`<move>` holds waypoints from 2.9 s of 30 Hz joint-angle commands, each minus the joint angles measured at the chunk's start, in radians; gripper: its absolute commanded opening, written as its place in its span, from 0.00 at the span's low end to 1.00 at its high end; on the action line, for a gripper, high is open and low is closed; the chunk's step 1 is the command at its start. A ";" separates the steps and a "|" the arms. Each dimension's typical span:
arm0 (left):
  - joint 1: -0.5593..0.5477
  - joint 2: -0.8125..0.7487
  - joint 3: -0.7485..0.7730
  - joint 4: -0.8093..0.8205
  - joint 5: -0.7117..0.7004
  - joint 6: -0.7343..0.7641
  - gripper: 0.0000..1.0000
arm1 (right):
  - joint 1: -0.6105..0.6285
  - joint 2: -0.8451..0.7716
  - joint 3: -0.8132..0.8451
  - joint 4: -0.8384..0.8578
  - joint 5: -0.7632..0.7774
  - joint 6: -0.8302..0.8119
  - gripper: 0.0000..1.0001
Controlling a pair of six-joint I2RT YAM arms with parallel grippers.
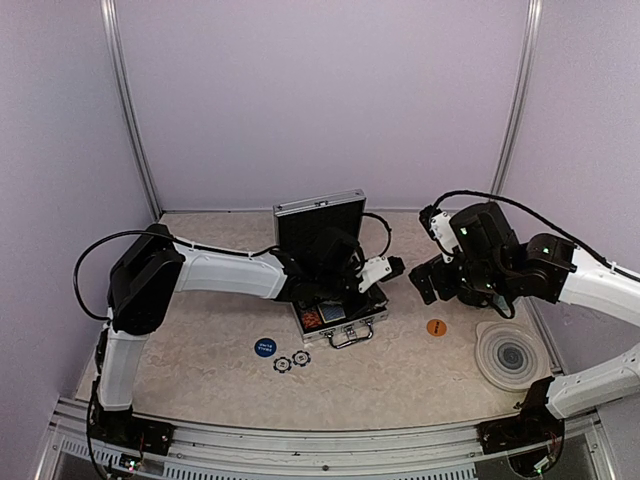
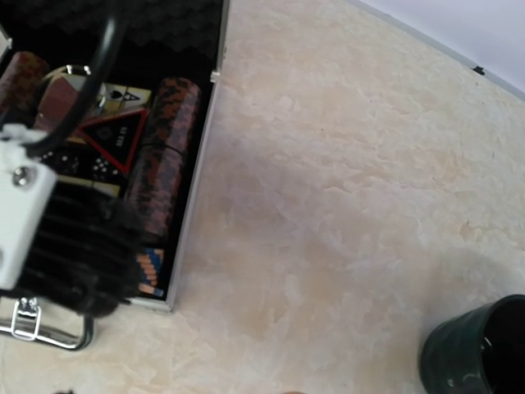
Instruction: Pack up texas hold em set
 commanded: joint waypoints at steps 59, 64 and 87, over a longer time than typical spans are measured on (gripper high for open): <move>0.009 -0.002 -0.081 0.140 -0.214 -0.074 0.61 | -0.011 0.031 -0.016 0.036 -0.033 -0.006 0.99; 0.014 -0.089 -0.136 0.184 -0.242 -0.132 0.69 | -0.011 0.032 -0.023 0.043 -0.048 -0.007 0.99; 0.008 -0.809 -0.697 -0.122 -0.672 -0.826 0.99 | 0.118 0.552 0.212 0.213 -0.299 -0.170 0.99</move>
